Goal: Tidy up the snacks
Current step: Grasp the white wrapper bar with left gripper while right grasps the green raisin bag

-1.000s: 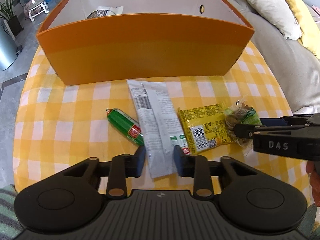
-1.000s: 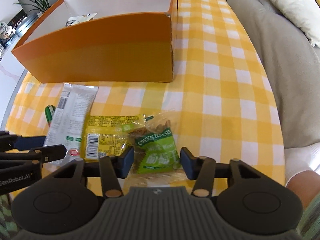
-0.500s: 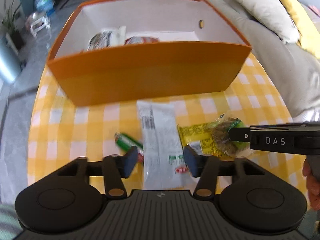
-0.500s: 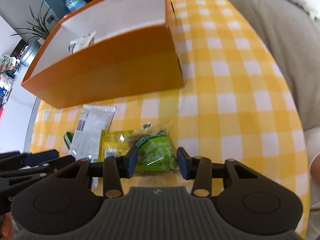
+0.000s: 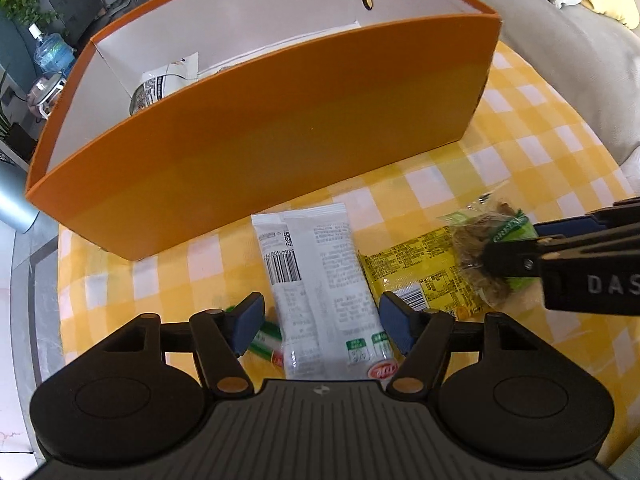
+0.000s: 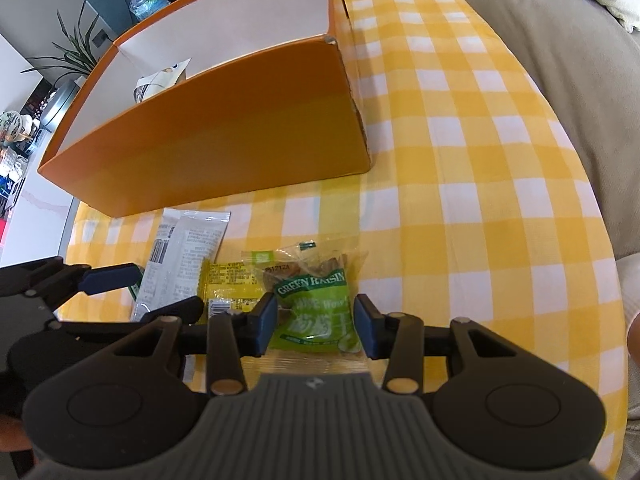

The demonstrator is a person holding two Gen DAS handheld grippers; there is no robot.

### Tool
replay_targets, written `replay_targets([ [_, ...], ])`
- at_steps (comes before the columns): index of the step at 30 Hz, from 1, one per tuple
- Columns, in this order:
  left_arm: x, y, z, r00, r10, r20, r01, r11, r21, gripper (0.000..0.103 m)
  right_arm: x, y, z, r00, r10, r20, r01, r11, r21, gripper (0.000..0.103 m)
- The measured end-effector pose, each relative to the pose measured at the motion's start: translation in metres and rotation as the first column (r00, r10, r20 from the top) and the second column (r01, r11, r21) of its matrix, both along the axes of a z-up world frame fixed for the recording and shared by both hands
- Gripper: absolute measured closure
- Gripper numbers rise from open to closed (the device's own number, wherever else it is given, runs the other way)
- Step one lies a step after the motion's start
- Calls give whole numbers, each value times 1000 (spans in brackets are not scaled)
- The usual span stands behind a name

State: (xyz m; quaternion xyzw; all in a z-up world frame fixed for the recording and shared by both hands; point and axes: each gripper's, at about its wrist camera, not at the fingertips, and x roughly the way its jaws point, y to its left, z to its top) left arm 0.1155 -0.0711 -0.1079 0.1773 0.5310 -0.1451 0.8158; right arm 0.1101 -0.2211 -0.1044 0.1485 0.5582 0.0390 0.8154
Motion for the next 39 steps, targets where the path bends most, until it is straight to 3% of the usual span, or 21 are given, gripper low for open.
replay_targets([
  [11,14,-12,-8,999,-44,-6,44,994,101,21,3,0,-2,1000,-3,-16,3,1000,1,61],
  [14,18,-14,-9,998,-58,-8,59,991,124,14,3,2,-4,1000,5,-22,-5,1000,-2,60],
  [18,21,-12,-4,996,-75,-38,80,984,161,17,4,1,-5,1000,4,-26,-5,1000,-4,59],
  [24,25,-8,-9,997,-61,-55,69,986,152,18,5,4,-5,999,15,-29,-15,1000,-22,59],
  [30,28,-15,-18,998,-60,-34,64,987,145,26,5,3,-7,999,15,-33,-16,1000,-14,58],
  [33,29,-15,-17,998,-44,-43,48,992,114,43,6,2,-7,999,12,-37,-12,1000,-10,59],
  [39,14,-13,-13,999,-30,-17,32,997,75,46,5,9,-4,998,50,-28,-51,998,-28,72],
])
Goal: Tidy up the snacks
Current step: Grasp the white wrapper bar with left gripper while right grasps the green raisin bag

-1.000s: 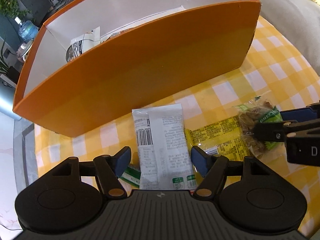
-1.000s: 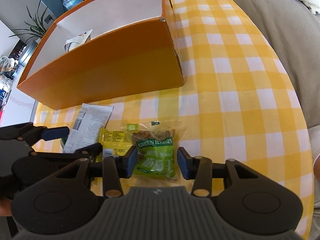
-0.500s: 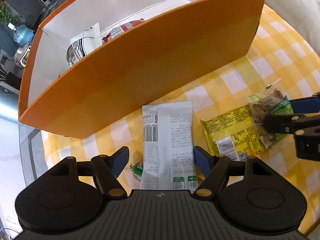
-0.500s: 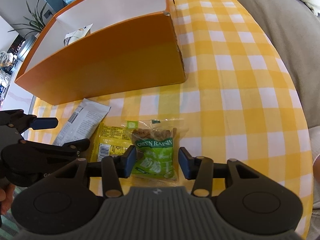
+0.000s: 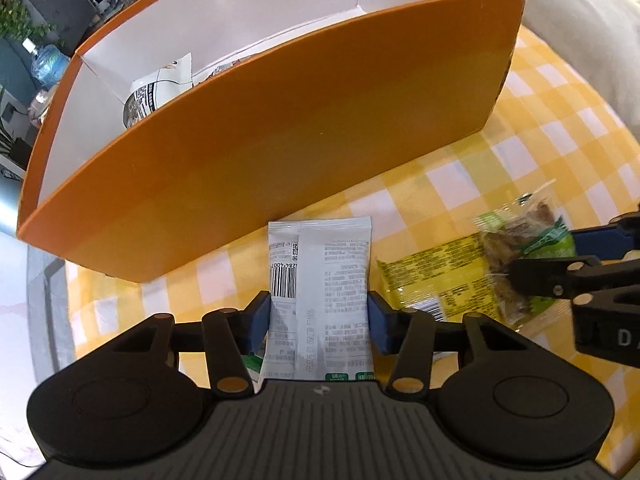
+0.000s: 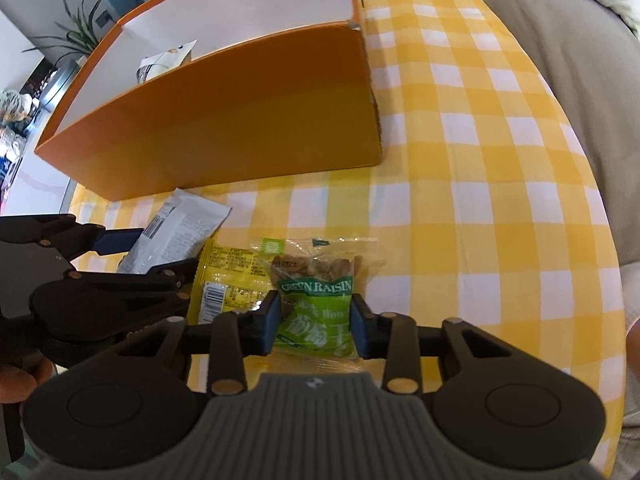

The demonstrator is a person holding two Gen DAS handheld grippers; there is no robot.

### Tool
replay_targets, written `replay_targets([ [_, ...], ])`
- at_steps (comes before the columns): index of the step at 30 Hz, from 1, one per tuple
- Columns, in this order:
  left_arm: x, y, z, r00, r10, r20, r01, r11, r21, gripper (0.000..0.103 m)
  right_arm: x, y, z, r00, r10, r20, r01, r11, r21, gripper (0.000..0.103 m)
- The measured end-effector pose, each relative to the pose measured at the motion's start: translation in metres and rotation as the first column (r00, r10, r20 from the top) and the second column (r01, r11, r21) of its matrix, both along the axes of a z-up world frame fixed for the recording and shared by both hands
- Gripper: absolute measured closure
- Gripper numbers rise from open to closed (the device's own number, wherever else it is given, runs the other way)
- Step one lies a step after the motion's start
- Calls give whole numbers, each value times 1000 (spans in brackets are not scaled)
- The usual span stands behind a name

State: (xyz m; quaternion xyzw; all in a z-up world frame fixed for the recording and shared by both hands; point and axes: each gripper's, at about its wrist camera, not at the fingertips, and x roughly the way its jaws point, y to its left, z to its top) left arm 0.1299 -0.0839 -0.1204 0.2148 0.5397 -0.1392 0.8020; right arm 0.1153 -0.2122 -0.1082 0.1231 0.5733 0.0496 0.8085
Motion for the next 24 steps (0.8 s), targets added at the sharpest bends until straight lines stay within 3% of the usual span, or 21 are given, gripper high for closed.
replay_targets([
  [7,-12,12,20,998,53,18,-51,994,-93,47,-3,0,3,1000,2,11,-2,1000,-24,79],
  [9,-18,22,31,997,67,25,-63,989,-134,47,-5,0,8,1000,2,29,-1,999,-48,85],
  [17,-26,31,70,992,121,29,-108,954,-281,47,-15,5,29,995,35,91,-27,996,-85,85],
  [24,-38,36,94,989,143,40,-120,929,-350,47,-27,6,48,992,26,124,-19,998,-57,85],
])
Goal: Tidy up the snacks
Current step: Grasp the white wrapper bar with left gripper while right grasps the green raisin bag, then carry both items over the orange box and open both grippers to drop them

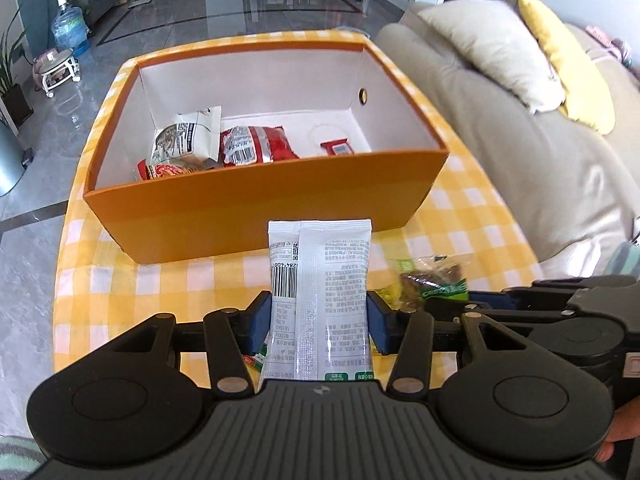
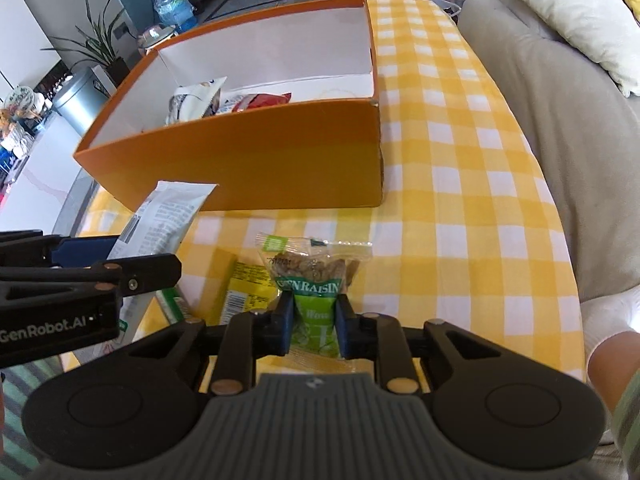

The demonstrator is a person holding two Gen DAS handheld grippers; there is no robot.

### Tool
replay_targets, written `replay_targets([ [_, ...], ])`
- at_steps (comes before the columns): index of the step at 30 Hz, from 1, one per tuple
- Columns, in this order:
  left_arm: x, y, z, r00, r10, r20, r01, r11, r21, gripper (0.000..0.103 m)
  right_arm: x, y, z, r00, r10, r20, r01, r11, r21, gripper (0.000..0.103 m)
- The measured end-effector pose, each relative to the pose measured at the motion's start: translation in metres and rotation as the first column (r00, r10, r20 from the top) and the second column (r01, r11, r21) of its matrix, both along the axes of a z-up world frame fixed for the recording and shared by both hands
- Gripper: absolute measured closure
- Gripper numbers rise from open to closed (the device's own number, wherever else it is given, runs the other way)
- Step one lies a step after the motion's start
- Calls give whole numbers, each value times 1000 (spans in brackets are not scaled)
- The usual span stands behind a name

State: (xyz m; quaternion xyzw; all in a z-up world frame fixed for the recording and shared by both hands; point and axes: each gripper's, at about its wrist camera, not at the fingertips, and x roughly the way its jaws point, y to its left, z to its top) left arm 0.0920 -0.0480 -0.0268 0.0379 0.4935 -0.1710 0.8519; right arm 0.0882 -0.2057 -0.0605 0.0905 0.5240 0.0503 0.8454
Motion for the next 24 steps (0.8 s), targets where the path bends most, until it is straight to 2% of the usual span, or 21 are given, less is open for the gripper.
replay_targets([
  [4,-5,1,13,1000,6,30,-6,1000,-20,47,-7,2,12,1000,-2,19,1,1000,15,85],
  [13,5,4,54,992,15,127,-8,998,-58,47,-8,8,63,987,41,158,-41,999,-2,85],
  [24,51,-1,78,977,23,212,-19,1000,-19,47,47,13,111,960,88,264,-79,996,-43,85],
])
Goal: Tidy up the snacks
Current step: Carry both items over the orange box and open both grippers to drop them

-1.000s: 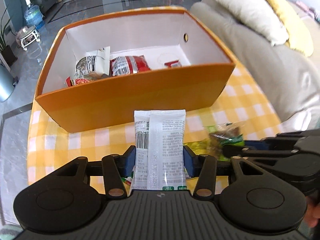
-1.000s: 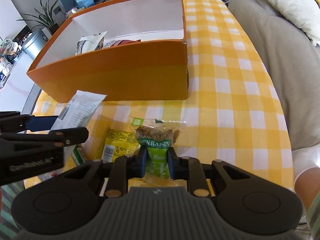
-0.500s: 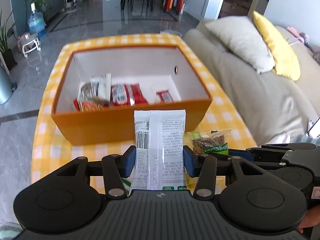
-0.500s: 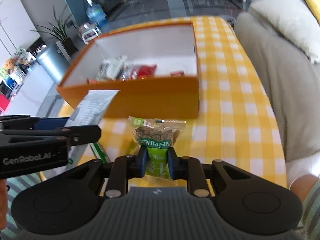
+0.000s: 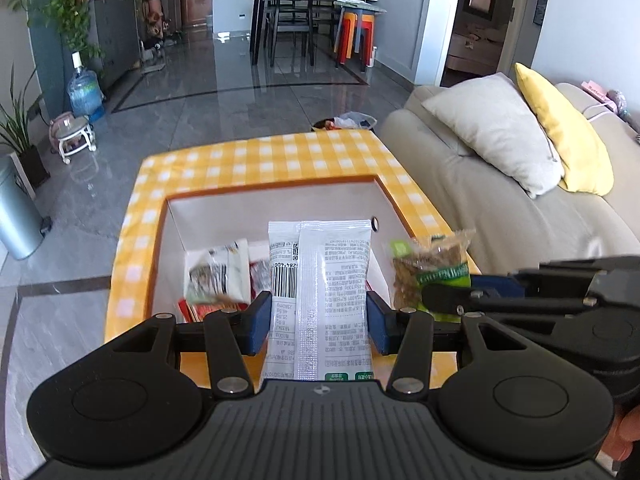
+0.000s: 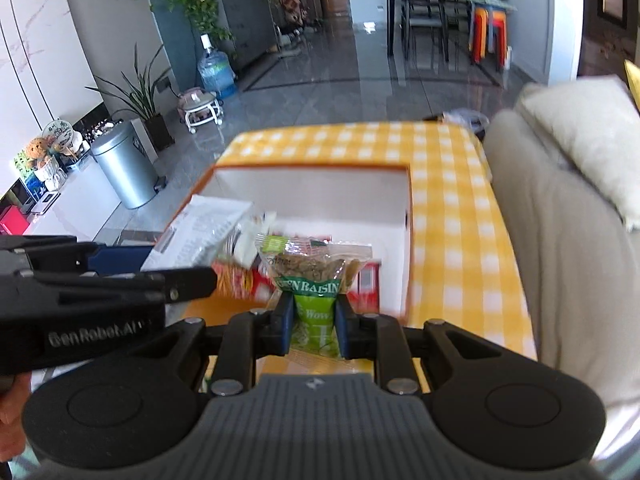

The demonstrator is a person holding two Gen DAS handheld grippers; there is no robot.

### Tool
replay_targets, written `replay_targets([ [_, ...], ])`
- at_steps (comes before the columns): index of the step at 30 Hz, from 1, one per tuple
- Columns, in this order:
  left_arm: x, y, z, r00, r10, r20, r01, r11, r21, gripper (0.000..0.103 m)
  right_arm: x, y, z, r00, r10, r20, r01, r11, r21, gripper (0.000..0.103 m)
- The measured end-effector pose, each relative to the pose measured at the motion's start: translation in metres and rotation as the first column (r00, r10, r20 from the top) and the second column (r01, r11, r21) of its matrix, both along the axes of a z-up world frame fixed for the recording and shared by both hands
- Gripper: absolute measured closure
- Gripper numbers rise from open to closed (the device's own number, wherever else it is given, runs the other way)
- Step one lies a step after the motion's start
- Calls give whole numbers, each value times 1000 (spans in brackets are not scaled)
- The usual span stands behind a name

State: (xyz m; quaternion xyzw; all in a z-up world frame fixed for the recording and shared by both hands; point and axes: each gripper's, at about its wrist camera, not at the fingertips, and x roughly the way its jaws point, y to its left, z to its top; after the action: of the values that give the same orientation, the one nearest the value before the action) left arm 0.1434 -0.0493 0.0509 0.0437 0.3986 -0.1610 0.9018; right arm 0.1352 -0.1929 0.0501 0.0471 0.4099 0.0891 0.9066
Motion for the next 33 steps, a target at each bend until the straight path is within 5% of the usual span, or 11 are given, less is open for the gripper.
replay_targets([
  [9,44,5,-14,1000,25,-1,-25,997,79,48,59,13,-7,999,46,7,-45,995,-87,85],
  [23,107,9,-77,985,46,-167,-21,988,153,48,123,36,-73,986,123,-109,-147,957,-249,85],
  [33,122,7,-104,970,40,-238,-7,990,139,48,142,42,-107,974,156,-165,-204,920,-334,85],
])
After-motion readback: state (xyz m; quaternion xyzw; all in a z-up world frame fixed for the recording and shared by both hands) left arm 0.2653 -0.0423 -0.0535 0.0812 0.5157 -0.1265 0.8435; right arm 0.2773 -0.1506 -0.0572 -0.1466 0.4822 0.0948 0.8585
